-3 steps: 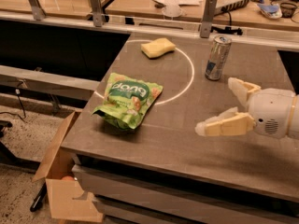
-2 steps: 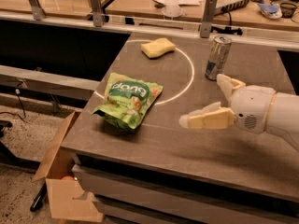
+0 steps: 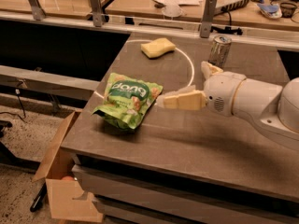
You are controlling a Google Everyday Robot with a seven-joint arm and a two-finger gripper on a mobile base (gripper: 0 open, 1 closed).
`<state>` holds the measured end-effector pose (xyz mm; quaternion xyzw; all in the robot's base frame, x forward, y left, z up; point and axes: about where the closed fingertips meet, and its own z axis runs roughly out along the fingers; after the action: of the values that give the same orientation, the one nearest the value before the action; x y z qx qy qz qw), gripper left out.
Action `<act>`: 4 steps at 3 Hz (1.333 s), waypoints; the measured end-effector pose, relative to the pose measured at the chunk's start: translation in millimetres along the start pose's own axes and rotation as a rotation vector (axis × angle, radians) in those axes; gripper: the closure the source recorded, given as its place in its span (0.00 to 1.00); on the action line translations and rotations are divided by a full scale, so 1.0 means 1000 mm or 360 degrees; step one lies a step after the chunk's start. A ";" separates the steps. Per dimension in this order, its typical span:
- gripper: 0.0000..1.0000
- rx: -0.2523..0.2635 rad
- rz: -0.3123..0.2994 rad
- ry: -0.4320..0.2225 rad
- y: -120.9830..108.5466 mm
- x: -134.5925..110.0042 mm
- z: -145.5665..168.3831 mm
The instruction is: Move redbull can near sponge
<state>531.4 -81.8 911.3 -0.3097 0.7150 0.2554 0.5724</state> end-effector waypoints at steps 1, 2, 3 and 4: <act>0.00 0.0177 0.0029 -0.0001 -0.025 0.004 0.005; 0.00 0.0385 0.0084 -0.0004 -0.055 0.013 -0.004; 0.00 0.0633 0.0134 -0.0044 -0.093 0.019 -0.011; 0.00 0.0769 0.0123 -0.0056 -0.121 0.013 -0.005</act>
Offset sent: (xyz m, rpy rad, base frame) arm 0.0525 -0.0918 -0.0253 0.0111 0.0086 -0.4549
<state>615.6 -169.5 898.0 -0.1317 0.7566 0.1042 0.6319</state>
